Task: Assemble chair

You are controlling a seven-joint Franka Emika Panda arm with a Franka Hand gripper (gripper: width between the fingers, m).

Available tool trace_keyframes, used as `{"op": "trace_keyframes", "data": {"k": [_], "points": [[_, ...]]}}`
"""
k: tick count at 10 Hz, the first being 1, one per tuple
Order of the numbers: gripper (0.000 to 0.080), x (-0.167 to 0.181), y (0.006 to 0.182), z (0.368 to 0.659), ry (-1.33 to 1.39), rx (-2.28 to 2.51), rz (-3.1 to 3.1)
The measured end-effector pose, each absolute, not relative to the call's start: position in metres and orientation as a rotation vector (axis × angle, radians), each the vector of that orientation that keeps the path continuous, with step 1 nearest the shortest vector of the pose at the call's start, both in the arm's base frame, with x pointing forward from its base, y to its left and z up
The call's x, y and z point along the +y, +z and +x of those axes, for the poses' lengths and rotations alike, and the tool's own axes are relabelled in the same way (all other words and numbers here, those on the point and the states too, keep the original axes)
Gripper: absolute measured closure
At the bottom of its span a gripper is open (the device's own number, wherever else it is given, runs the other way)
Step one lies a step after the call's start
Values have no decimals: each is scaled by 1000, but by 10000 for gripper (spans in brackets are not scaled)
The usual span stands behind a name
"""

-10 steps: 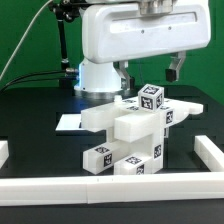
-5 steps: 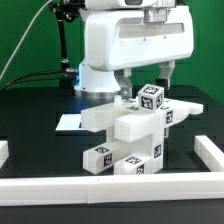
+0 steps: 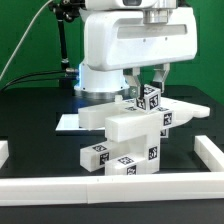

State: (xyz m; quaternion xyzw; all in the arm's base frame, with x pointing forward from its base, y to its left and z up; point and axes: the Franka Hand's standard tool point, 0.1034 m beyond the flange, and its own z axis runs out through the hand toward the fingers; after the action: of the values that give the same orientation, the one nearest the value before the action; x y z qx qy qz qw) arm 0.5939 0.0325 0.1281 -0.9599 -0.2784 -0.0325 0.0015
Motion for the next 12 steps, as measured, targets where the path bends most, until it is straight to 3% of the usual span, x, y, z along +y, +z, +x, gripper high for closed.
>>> {"op": "trace_keyframes", "data": {"k": [5,10,11,12], "points": [[515,32,128,596,-114,-376,-3108],[515,36,128,602,-173,468,-3083],[440,36,128,602,-173,463,-3085],[440,36,128,602,-172,463,-3085]]}}
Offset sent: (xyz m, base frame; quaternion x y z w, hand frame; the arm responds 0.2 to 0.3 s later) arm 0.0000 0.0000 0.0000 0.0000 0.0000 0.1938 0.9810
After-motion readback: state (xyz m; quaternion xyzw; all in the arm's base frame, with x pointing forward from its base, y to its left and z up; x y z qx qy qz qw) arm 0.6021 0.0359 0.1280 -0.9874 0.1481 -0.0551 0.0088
